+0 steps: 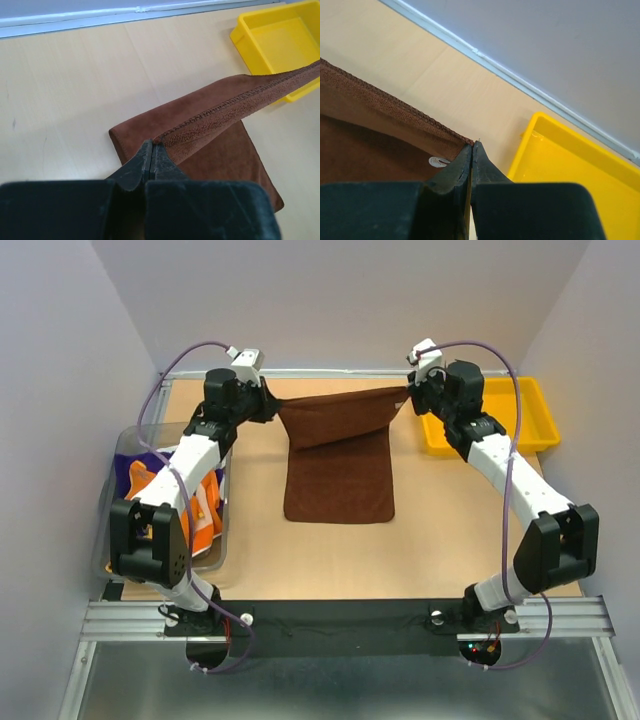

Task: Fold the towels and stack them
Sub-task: Fold the towel

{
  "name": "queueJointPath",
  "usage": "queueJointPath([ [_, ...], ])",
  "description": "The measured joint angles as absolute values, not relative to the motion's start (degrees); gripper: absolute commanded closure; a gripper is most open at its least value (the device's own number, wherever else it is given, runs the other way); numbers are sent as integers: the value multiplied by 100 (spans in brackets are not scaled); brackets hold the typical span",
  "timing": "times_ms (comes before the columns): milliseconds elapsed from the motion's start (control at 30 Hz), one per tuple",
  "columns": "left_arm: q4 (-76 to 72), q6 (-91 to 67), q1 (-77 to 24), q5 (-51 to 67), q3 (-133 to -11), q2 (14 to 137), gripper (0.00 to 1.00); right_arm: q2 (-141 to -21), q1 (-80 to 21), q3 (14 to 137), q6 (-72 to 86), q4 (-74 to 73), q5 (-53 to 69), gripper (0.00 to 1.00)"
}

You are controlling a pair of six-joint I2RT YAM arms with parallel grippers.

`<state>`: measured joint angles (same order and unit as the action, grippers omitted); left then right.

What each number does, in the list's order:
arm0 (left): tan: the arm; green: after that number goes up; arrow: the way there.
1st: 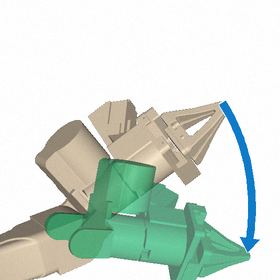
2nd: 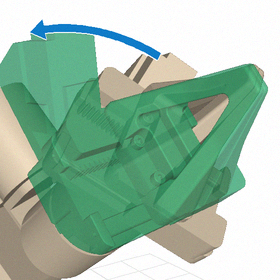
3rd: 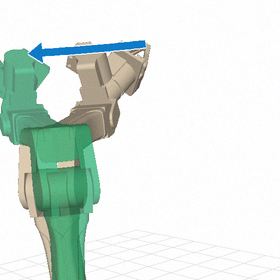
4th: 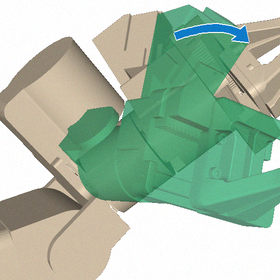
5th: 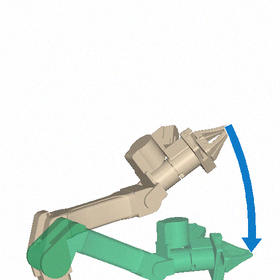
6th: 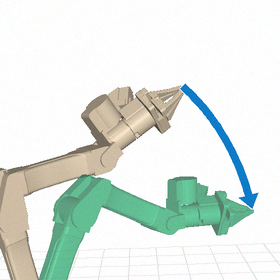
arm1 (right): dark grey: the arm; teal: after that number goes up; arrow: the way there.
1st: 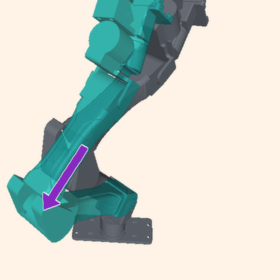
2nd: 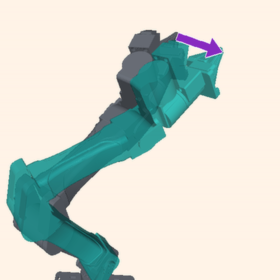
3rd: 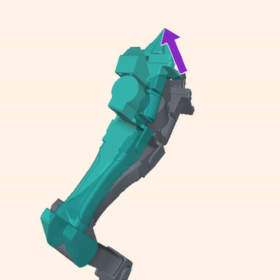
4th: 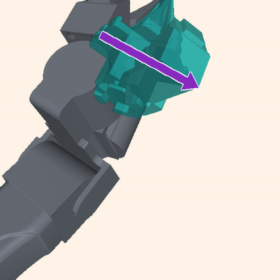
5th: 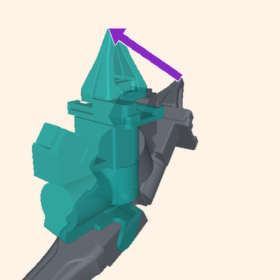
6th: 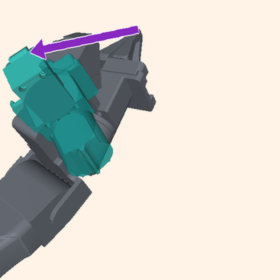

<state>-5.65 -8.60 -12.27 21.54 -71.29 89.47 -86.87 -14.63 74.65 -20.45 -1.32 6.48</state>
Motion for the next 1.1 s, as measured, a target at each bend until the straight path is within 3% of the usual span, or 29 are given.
queueJointPath([
  [700, 40, -947, -1227, 2351, -6049, 8447, 100, -7688, -1463, 5883, -775, -1367, 1417, 99],
  [1100, 548, -604, -1229, 2311, -7249, 8405, 100, -7642, -1463, 6121, -720, -1365, 1352, 100],
])
